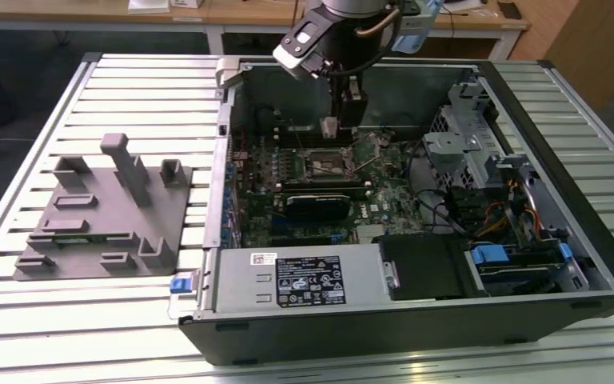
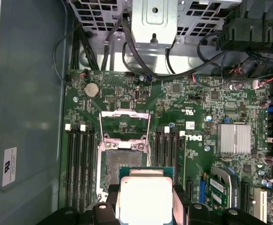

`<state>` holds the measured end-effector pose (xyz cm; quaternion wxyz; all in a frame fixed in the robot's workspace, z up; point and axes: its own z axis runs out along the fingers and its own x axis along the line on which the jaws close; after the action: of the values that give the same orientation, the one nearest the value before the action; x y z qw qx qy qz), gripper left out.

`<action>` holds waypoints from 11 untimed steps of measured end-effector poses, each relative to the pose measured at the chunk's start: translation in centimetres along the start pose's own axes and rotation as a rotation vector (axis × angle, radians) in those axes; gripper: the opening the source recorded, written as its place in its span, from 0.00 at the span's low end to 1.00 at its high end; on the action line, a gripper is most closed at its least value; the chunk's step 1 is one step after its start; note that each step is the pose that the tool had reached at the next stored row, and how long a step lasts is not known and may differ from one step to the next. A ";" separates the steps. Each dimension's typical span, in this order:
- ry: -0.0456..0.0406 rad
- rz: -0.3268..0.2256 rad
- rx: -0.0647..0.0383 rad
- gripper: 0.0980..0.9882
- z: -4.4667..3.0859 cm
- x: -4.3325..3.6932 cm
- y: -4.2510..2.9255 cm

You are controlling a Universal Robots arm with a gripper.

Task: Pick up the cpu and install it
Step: 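Place the cpu into insertion slot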

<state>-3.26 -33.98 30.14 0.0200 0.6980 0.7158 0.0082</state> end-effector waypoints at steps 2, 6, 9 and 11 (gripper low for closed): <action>-0.0002 0.000 0.000 0.49 0.06 0.00 0.00; -0.0001 0.000 0.000 0.49 0.22 0.00 -0.01; 0.0000 0.000 0.000 0.49 0.48 0.07 -0.02; -0.0001 0.000 0.000 0.49 0.79 0.15 -0.03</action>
<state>-3.27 -33.84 29.35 0.0200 0.6981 0.7157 0.0082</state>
